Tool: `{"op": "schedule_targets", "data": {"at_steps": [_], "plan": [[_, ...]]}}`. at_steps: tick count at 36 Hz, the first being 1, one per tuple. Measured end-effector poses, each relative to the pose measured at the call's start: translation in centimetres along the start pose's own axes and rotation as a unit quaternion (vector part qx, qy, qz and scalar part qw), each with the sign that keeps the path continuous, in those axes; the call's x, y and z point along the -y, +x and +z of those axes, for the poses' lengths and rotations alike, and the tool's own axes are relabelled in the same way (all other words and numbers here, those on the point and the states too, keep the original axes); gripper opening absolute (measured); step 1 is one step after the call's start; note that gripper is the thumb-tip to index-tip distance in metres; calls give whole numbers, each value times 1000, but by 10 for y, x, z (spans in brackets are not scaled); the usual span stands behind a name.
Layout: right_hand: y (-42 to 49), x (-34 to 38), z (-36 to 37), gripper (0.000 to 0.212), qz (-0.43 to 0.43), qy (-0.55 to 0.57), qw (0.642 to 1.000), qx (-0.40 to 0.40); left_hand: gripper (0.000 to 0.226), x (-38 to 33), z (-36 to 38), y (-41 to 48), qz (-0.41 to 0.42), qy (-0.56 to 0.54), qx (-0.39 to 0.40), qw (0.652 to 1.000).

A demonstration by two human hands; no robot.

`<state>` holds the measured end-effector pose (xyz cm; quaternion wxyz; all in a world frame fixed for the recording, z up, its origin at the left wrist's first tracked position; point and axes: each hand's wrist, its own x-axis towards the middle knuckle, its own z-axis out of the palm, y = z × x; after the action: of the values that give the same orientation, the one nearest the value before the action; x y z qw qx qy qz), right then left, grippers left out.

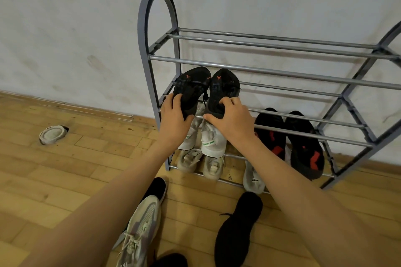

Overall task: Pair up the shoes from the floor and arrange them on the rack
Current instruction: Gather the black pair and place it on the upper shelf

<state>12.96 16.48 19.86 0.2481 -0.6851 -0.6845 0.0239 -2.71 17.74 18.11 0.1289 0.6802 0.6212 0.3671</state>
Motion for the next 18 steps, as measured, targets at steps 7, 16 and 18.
{"op": "schedule_targets", "data": {"at_steps": [7, 16, 18], "plan": [[-9, 0, -4, 61, -16, -18, 999, 28, 66, -3, 0, -19, 25, 17, 3, 1000], [-59, -12, -13, 67, -33, -43, 998, 17, 62, 0, 5, -70, 67, 53, 46, 995], [-75, -13, -16, 65, -35, -47, 998, 25, 61, -2, 4, -85, 73, 44, 69, 994]]}}
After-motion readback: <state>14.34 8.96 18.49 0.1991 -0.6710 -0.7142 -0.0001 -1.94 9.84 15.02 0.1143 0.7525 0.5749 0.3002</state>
